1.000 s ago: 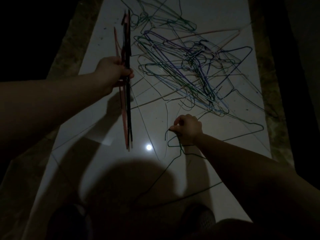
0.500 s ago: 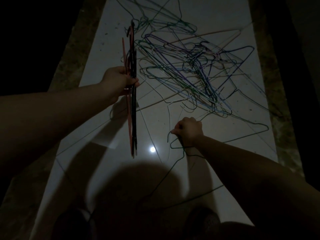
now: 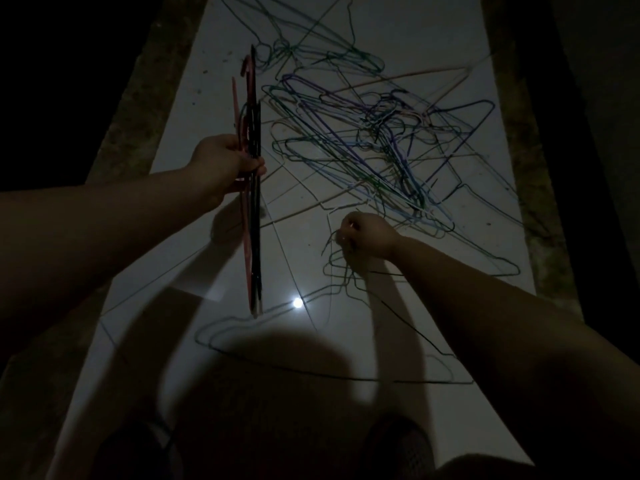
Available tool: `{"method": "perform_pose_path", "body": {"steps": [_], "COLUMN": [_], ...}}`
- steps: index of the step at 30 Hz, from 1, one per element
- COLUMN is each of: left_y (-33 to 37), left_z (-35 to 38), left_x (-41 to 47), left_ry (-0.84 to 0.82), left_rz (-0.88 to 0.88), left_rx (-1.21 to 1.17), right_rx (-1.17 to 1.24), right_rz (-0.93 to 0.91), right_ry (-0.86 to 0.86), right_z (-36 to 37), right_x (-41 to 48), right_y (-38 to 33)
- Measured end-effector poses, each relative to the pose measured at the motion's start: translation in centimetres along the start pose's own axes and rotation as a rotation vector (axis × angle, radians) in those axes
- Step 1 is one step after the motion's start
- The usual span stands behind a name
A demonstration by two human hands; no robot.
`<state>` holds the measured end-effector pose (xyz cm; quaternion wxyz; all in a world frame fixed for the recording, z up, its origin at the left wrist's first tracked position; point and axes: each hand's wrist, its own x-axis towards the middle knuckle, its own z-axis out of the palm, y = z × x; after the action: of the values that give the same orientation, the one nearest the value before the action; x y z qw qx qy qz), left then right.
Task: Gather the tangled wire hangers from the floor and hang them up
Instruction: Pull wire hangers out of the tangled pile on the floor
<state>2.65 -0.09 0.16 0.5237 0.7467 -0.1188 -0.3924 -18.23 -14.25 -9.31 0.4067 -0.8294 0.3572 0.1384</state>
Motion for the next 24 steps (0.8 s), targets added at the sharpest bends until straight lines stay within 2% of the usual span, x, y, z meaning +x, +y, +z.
{"method": "perform_pose_path", "body": {"steps": [4, 8, 12, 16, 18, 21, 24], "left_y": [0.3, 1.1, 1.3, 1.3, 1.2, 1.0, 1.0], "left_z": [-0.2, -1.1, -1.9, -2.4, -2.7, -2.7, -2.6], "left_x": [0.1, 0.5, 1.1, 1.3, 1.4, 1.5, 1.7], "left_ry": [-0.004, 0.004, 0.009, 0.019, 0.022, 0.027, 0.039], "left_rz": [0.016, 0.05, 0.056, 0.049, 0.043, 0.042, 0.035], "left_rx": [-0.003, -0.006, -0.015, -0.032, -0.04, -0.039, -0.057], "right_rx": [0.199, 0.25, 0.43, 0.588, 0.566, 0.375, 0.334], "right_rz": [0.023, 0.051, 0.072, 0.098, 0.101, 0.061, 0.083], "right_ry": [-0.034, -0.154, -0.063, -0.053, -0.006, 0.068, 0.158], "right_z": [-1.3, -2.4, -4.2, -5.7, -6.2, -6.0, -4.9], "right_x": [0.3, 0.3, 0.3, 0.5, 0.8, 1.0, 0.9], "right_y": [-1.4, -2.7, -3.1, -3.4, -3.4, -3.6, -3.9]}}
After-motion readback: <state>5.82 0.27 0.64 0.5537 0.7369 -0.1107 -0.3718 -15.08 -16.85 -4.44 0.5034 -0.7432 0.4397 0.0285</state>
